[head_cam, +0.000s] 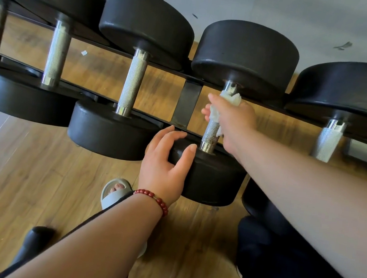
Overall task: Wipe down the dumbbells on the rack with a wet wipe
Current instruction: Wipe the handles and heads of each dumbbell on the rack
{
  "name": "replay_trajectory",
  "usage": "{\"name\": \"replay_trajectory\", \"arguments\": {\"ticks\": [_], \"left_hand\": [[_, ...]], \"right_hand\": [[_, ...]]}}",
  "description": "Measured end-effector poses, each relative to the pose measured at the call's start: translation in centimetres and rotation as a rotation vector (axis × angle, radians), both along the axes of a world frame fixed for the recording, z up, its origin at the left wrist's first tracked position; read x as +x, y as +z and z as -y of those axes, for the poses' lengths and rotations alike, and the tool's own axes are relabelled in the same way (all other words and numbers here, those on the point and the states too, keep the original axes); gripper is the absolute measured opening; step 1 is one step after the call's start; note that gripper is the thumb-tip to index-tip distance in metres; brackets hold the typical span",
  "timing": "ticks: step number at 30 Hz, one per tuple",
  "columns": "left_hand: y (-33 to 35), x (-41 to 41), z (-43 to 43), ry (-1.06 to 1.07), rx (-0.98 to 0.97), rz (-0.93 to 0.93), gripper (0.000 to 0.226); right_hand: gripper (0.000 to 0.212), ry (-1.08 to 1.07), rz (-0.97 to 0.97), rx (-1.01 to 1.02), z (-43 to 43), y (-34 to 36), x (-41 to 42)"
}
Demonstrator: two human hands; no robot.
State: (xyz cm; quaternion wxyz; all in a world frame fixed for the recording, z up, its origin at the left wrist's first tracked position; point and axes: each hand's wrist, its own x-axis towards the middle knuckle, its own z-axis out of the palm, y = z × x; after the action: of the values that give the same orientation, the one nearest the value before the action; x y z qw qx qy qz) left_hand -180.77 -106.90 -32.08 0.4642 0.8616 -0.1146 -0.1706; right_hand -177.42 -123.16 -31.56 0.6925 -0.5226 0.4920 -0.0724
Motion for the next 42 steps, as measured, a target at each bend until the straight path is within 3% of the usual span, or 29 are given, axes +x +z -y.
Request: {"name": "replay_trajectory", "arguments": {"ticks": [5,10,14,21,24,27,30,33,38,42], "left_hand": [[0.0,0.0,-0.1,0.001,0.003,0.003,0.023],[0.0,0.0,-0.1,-0.008,0.004,0.015,0.027],[0.0,0.0,0.0,0.001,0.010,0.004,0.029],[0.0,-0.1,0.0,0.003,0.002,0.002,0.027],[0.0,-0.1,0.0,0.007,-0.009,0.012,0.038],[0.0,-0.1,0.0,0.008,-0.009,0.012,0.037],[-0.1,0.0,0.0,0.002,-0.007,0.015,0.036],[-0.2,0.0,0.0,0.004,-0.005,0.013,0.038],[-0.2,0.0,0.0,0.002,-0.005,0.019,0.036],[-0.3,0.0,0.0,-0.008,0.004,0.021,0.037]], "right_hand": [[0.022,-0.109,0.096,0.172,1.1,1.3,1.3],[0.018,-0.024,0.061,0.141,0.8,0.4,0.5],[0.021,-0.129,0.169,0.237,1.5,0.9,1.0],[0.021,0.068,0.091,0.211,1.5,0.4,0.0],[0.021,-0.024,0.150,0.264,2.0,1.0,0.9],[0.009,-0.082,0.140,0.257,1.2,0.9,1.1],[0.009,0.097,0.014,0.188,0.5,-0.3,-0.3],[0.025,0.302,-0.094,0.180,0.2,-1.1,-1.4],[0.014,0.161,0.030,0.220,0.3,-1.2,-0.7],[0.030,0.316,-0.090,0.240,-0.2,-1.4,-1.8]]}}
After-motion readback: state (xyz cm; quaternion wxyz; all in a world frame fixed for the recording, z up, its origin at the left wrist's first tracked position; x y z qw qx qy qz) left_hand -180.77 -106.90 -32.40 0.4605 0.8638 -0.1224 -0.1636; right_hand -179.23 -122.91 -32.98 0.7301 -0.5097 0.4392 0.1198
